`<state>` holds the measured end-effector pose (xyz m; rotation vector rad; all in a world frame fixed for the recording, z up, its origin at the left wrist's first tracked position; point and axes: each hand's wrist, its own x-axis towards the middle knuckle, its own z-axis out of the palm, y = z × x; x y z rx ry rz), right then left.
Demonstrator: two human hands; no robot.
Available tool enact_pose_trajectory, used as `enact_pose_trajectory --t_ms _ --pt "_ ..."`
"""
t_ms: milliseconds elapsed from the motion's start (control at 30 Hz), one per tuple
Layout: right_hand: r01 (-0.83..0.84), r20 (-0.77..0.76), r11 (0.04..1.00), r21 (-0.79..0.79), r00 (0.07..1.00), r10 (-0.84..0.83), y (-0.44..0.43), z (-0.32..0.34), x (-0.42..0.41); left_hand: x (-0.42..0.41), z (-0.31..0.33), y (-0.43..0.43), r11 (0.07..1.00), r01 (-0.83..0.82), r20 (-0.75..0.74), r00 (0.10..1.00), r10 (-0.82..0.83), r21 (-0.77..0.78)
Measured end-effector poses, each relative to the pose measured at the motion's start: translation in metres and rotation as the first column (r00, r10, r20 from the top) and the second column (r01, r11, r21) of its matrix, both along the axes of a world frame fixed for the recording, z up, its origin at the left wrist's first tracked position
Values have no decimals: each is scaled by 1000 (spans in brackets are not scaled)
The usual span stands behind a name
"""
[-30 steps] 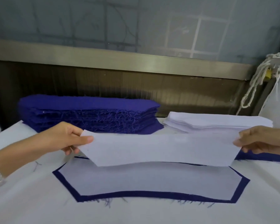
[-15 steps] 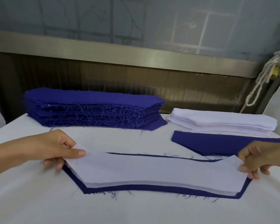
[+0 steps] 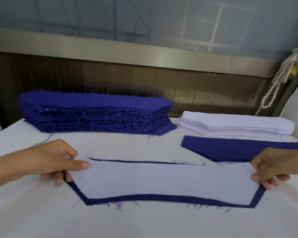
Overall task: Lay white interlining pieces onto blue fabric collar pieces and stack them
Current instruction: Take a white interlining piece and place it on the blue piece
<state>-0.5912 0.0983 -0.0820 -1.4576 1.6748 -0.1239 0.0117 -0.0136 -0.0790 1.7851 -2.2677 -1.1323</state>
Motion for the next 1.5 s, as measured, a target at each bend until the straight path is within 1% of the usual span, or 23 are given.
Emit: enact_pose_trajectory --t_ms 233,433,567,767,867,1067,1233,1300,1400,1500 --pt "-18 9 1000 -3 1000 18 0 -3 -5 -3 -1 2 1000 -19 31 999 19 -18" --pt "-17 16 1000 -5 1000 17 1 -5 -5 -5 -3 4 997 -51 18 998 52 -54" --pt "-2 0 1000 2 1000 2 2 -5 -4 -8 0 8 996 -59 23 998 60 -71" --pt "26 -88 999 21 996 -24 3 1 1 -7 1 11 988 -87 56 994 95 -126" --pt "36 -98 999 30 995 -33 5 3 2 -4 3 11 986 -102 46 993 109 -135" --pt "64 -100 998 -11 993 -64 7 3 1 2 5 7 980 -131 94 985 146 -147" --pt "29 -110 996 -79 993 -38 8 4 4 3 2 4 977 -141 114 980 161 -161" --pt "6 -80 998 -58 997 -11 7 6 6 4 1 3 979 -133 115 982 152 -154" --pt "-14 -78 1000 -21 997 12 7 6 6 5 4 2 981 -124 112 984 141 -149" --pt "-14 -77 999 -29 997 12 6 0 -3 10 10 -1 976 -139 133 978 161 -165"
